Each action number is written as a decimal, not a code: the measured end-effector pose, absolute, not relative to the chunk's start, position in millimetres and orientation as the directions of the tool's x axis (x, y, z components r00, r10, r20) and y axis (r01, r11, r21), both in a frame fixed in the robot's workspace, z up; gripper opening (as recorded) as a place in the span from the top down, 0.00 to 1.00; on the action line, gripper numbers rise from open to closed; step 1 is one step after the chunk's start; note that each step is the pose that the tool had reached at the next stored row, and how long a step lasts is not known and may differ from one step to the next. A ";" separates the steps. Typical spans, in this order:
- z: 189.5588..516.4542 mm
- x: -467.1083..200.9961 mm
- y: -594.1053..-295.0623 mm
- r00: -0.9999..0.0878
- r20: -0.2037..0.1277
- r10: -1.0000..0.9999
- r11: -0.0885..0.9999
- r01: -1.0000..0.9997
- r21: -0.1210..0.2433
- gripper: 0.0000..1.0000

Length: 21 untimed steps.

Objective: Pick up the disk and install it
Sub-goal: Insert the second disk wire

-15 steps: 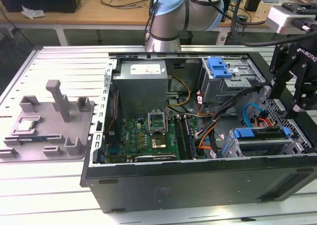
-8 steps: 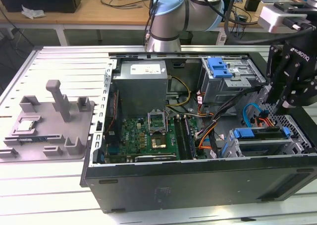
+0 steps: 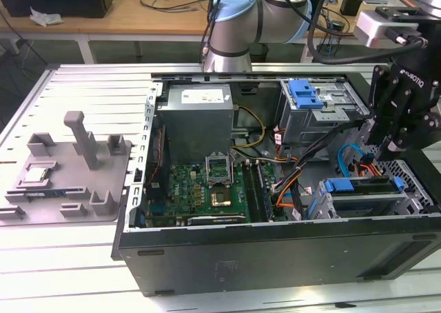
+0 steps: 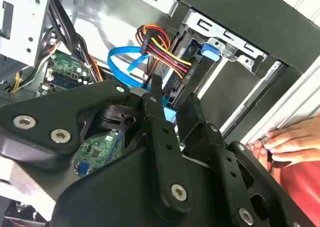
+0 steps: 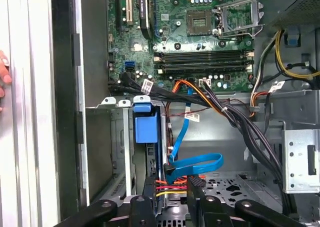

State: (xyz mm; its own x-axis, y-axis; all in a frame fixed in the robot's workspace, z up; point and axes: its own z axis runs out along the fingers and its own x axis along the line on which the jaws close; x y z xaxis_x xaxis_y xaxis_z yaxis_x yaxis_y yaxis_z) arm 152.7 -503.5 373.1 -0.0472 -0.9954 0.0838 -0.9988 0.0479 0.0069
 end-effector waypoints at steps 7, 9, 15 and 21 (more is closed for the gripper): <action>368.5 146.8 -500.9 -0.059 0.084 -0.995 0.060 -0.998 0.005 0.61; 367.8 146.8 -500.9 -0.059 0.084 -0.995 0.060 -0.998 0.005 0.61; 365.6 146.9 -507.1 -0.059 0.082 -0.995 0.060 -0.998 0.005 0.61; 363.0 146.8 -506.4 -0.059 0.082 -0.995 0.060 -0.998 0.005 0.61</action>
